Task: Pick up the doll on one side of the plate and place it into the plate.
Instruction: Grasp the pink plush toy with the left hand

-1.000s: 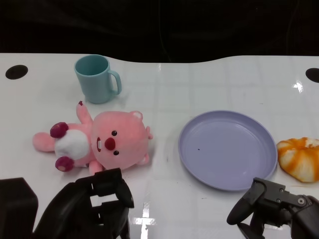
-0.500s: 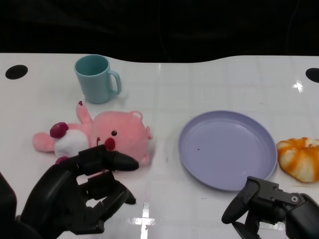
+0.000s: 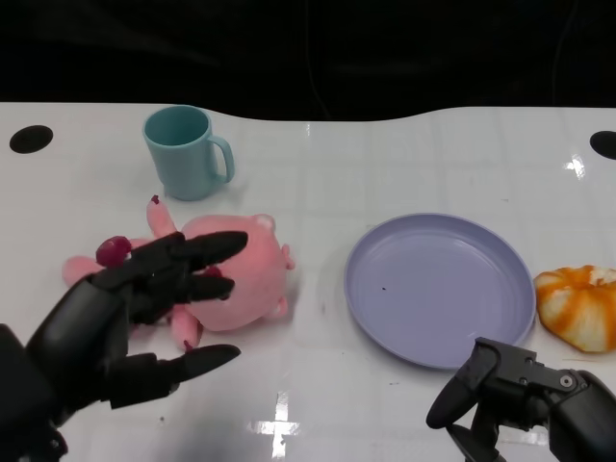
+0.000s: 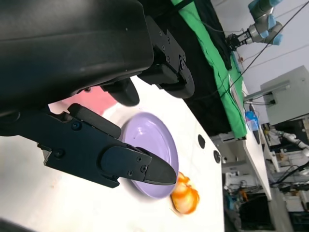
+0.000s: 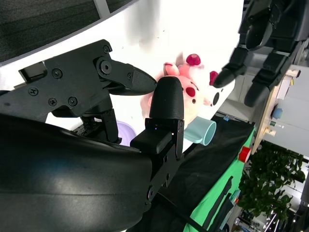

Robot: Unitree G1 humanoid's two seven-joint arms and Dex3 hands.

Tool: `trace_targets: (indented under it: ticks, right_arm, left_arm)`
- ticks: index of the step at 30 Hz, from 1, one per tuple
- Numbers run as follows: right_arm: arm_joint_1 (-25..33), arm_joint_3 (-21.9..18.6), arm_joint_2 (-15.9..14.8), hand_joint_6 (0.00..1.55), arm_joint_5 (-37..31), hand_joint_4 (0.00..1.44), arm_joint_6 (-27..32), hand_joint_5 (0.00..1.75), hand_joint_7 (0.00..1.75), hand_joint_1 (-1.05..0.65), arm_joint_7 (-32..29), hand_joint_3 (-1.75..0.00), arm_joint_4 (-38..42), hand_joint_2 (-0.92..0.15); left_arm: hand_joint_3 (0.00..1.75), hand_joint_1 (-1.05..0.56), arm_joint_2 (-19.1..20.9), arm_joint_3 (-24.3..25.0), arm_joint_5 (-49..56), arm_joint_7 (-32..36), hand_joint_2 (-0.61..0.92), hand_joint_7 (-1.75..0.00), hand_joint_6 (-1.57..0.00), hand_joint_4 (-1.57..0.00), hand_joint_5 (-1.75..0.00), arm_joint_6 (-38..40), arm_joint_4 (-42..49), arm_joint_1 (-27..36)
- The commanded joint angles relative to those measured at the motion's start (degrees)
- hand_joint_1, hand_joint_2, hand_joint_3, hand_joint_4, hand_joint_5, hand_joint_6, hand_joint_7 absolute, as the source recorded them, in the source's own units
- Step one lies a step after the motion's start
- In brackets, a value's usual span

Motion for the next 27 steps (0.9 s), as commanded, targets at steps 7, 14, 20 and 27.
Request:
trace_targets:
  ticks: [7,14,20,27]
  right_arm:
    - [0.3,-1.1,-0.7,0.57,0.1,0.63,-0.8,1.63,1.32,-0.24,0.0,-0.73,0.3,-0.74]
    - [0.6,-1.8,-0.8,0.57,1.1,0.63,-0.4,1.63,1.31,-0.25,0.4,-0.7,0.1,-0.76]
    - [0.8,-2.0,-1.0,0.57,0.9,0.63,-0.7,1.63,1.3,-0.25,0.5,-0.68,0.1,-0.77]
    - [1.0,-2.0,-1.1,0.57,0.9,0.63,-1.0,1.62,1.29,-0.26,0.5,-0.65,0.1,-0.79]
  left_arm:
    - [0.07,-0.66,8.1,0.0,14.7,2.0,0.92,-0.04,-0.23,0.0,-0.45,-1.1,0.7,-5.9]
    - [0.03,-0.68,12.0,-2.5,27.2,2.8,0.92,-0.03,-0.23,0.0,-0.41,-1.3,2.0,-10.1]
    - [0.02,-0.69,14.6,-6.2,38.0,2.2,0.92,-0.02,-0.23,0.0,-0.37,0.5,5.0,-14.5]
    - [0.02,-0.68,18.1,-11.7,46.6,-2.6,0.91,0.0,-0.21,-0.01,-0.31,1.9,9.6,-19.9]
